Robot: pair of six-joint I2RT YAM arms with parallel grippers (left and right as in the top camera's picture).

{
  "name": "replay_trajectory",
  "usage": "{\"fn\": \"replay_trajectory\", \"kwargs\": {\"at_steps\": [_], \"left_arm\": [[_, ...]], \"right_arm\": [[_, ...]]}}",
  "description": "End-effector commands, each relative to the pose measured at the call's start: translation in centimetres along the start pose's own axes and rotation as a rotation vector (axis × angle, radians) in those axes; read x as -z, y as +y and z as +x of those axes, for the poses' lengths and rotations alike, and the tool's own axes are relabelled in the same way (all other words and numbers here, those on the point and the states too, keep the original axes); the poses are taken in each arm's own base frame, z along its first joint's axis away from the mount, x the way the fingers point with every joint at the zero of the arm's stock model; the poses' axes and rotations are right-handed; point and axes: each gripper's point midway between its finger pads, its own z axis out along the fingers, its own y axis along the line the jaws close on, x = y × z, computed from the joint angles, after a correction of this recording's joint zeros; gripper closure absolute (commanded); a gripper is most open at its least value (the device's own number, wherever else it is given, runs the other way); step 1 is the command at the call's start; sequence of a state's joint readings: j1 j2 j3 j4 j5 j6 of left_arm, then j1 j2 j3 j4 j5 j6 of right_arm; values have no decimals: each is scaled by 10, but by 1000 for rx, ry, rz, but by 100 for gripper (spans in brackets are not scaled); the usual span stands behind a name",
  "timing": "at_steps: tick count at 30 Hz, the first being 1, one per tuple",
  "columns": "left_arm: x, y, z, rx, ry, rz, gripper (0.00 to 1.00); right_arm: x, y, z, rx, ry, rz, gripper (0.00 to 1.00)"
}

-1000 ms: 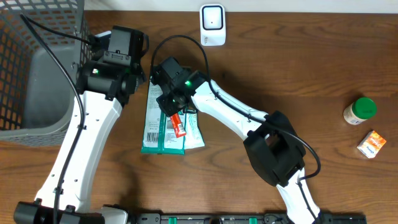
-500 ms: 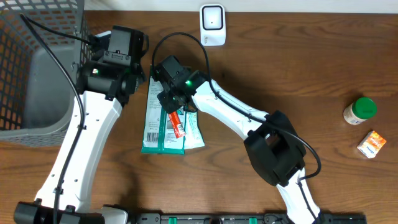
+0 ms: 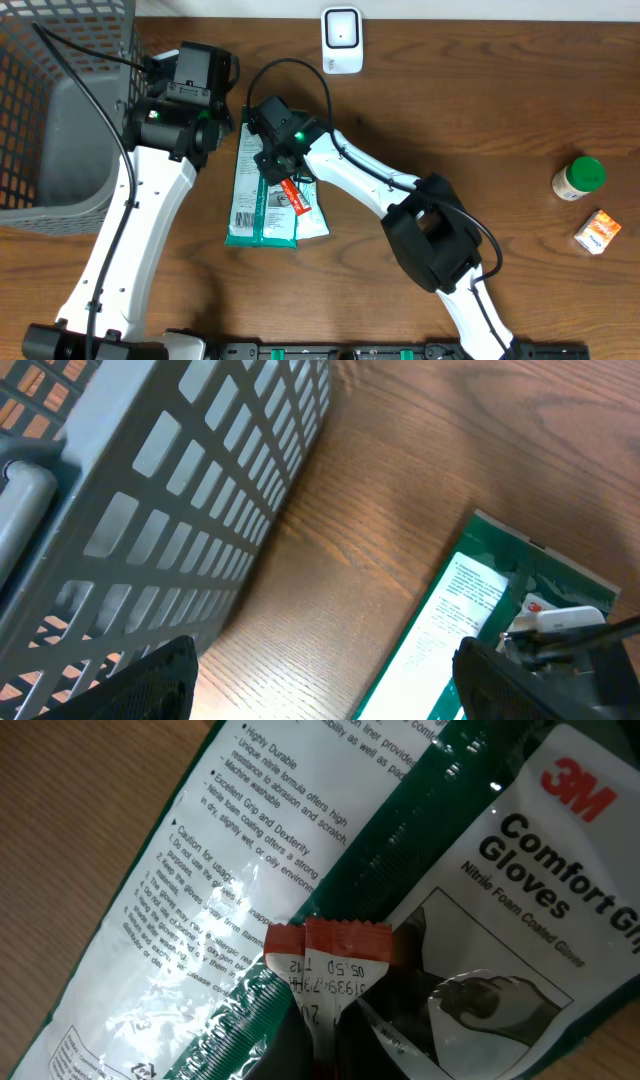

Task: Scan the item barcode
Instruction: 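Lift the Panadol box off the gloves pack toward the right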

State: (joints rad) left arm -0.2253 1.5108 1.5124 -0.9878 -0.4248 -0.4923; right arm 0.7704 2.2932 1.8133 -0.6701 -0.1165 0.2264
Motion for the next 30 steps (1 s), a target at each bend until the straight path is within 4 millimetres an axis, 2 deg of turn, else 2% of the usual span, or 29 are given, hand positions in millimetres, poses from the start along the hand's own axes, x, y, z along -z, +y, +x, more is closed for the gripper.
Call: {"fn": "replay_trajectory", "kwargs": {"at_steps": [1,3,6,9,12,17,22,25,26,27,28,29,30], "left_arm": [[-3,3,1,-17,2,-18,18],[-3,3,1,-17,2,-18,17],[-3,3,1,-17,2,-19,18],[-3,3,1,-17,2,-19,18],[-3,3,1,-17,2,-18,18],[-3,3,1,-17,2,-19,18],[-3,3,1,-17,2,-19,18],[-3,3,1,-17,2,-18,18],[-3,3,1,-17,2,-18,18],[-3,3,1,-17,2,-18,18],[-3,3,1,-17,2,-19,18],[-3,3,1,-17,2,-18,18],[-3,3,1,-17,2,-18,18]], "right_arm": [[34,-9,-17,-25,-52,8,99],[57,-19,-24,-48,-75,15,99],[92,-45,-28,-110,-90,41,99],[118,-89,-18,-254,-71,120,99],[129,-133,2,-409,-13,202,99],[128,-195,50,-721,86,281,99],[107,-227,101,-1041,139,343,99],[91,-238,131,-1226,150,378,97],[87,-240,138,-1260,151,386,91],[84,-243,143,-1281,150,389,71],[82,-245,146,-1286,147,389,60],[82,-248,149,-1293,148,392,44],[83,-251,150,-1293,152,397,39]]}}
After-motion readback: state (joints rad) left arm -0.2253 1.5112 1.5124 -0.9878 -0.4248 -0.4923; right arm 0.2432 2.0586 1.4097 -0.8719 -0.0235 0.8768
